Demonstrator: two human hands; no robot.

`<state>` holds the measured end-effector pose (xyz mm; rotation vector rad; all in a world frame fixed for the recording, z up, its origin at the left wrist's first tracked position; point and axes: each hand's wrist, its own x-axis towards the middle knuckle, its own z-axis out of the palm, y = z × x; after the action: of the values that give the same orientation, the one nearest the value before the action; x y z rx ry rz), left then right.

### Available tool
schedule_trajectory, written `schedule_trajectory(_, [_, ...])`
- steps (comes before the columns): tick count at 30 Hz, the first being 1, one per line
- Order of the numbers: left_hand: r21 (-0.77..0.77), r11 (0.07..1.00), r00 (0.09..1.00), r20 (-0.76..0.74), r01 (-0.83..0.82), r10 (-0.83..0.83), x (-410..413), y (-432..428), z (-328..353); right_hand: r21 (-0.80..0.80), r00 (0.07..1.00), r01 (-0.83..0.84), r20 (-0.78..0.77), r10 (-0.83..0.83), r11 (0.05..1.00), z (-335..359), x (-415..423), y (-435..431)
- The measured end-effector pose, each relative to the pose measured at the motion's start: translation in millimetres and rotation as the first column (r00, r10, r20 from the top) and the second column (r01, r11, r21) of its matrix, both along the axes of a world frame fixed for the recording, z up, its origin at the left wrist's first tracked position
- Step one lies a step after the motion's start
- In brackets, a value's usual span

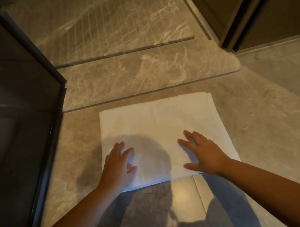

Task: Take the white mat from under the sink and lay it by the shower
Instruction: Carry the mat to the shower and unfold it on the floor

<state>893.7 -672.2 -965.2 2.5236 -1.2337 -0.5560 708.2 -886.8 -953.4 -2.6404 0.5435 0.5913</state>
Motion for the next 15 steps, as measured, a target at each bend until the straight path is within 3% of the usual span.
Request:
schedule_trajectory(8, [-0.057,0.931,0.932,0.000,-0.361,0.362,-3.1,32.6,-4.7,0.062,0.996,-0.047,0.079,0.042,0.997,0.9,14.5,16.8])
schedule_trajectory(15, [0.024,0.790,0.762,-0.245,-0.613,0.599,-1.4,38.6,-5.2,0.060,0.987,-0.088,0.141,0.079,0.994,-1.1,31.3,27.2])
